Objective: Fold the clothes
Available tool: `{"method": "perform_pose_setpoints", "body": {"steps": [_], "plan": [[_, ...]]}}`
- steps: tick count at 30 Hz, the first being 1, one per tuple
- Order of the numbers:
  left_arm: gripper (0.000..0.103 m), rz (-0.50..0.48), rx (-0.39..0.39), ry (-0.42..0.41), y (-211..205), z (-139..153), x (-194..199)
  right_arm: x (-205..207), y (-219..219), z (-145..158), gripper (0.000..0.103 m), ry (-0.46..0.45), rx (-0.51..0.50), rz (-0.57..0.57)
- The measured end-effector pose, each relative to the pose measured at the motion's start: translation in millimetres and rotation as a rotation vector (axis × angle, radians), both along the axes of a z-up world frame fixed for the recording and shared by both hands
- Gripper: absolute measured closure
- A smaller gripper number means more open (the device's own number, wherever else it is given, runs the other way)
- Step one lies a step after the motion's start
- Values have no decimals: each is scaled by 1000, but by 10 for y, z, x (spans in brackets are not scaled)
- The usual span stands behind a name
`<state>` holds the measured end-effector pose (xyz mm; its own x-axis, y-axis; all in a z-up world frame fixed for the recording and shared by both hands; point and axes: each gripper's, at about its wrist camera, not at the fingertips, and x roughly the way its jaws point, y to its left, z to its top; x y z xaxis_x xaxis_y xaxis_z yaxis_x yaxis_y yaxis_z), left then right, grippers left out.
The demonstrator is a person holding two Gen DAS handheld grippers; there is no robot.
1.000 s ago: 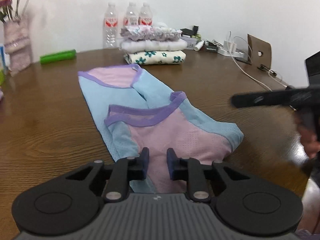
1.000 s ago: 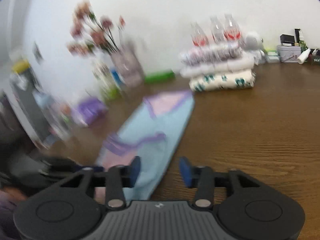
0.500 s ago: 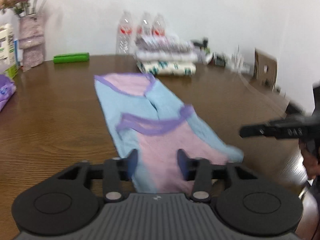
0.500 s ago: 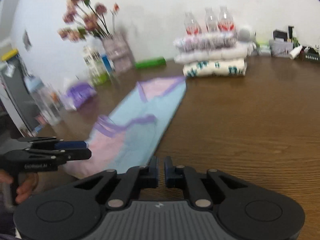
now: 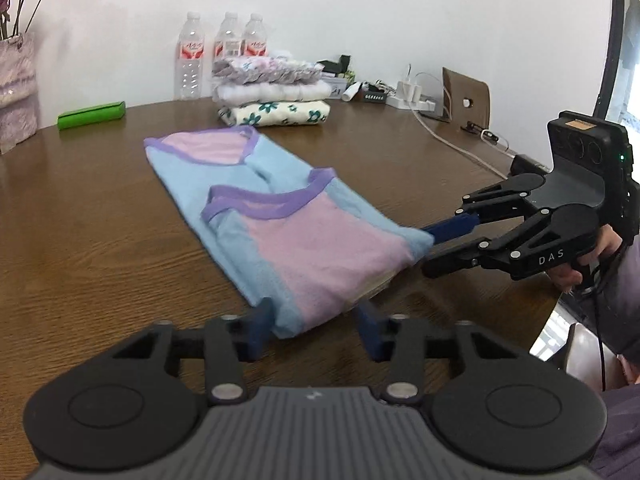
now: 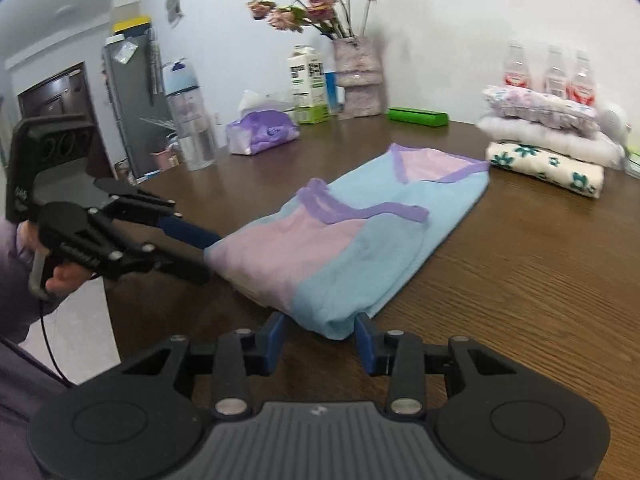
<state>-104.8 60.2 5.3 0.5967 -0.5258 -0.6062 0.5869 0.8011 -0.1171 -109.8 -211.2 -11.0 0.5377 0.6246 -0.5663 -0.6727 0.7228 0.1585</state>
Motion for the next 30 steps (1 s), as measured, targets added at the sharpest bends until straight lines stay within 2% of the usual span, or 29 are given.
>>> {"method": "perform_pose_setpoints", "body": {"steps": [2, 7, 11, 15, 17, 18, 19, 22, 24, 25, 26, 27, 30], "plan": [[88, -9, -1, 7, 16, -50, 38, 20, 43, -21, 92, -10, -14, 1], [99, -43, -61, 28, 107, -46, 61, -75, 126, -10, 99, -31, -63, 5], [99, -99, -80, 46, 208, -24, -114, -343, 97, 11, 99, -33, -45, 34], [96, -136, -36, -2, 307, 22, -429, -719, 92, 89, 100, -36, -47, 95], [75, -169, -15, -30, 340, 3, -554, -865, 73, 123, 93, -60, -23, 102], [71, -190, 1, -40, 329, -17, -590, -903, 76, 118, 88, -78, -15, 92], [70, -203, 25, -54, 293, -35, -608, -917, 91, 100, 81, -89, -14, 88], [70, -182, 83, -86, 185, -76, -569, -865, 172, 24, 79, -92, -45, 64], [74, -188, 88, -96, 166, -86, -551, -844, 207, -8, 79, -98, -56, 59], [83, -195, 86, -101, 164, -88, -545, -842, 214, -18, 80, -102, -49, 64], [93, -203, 85, -105, 165, -88, -544, -842, 219, -27, 90, -101, -39, 69], [95, -211, 82, -108, 176, -76, -548, -846, 222, -27, 99, -100, -35, 74], [99, -216, 16, -96, 271, 28, -496, -860, 173, 51, 99, -111, 15, 82]]}}
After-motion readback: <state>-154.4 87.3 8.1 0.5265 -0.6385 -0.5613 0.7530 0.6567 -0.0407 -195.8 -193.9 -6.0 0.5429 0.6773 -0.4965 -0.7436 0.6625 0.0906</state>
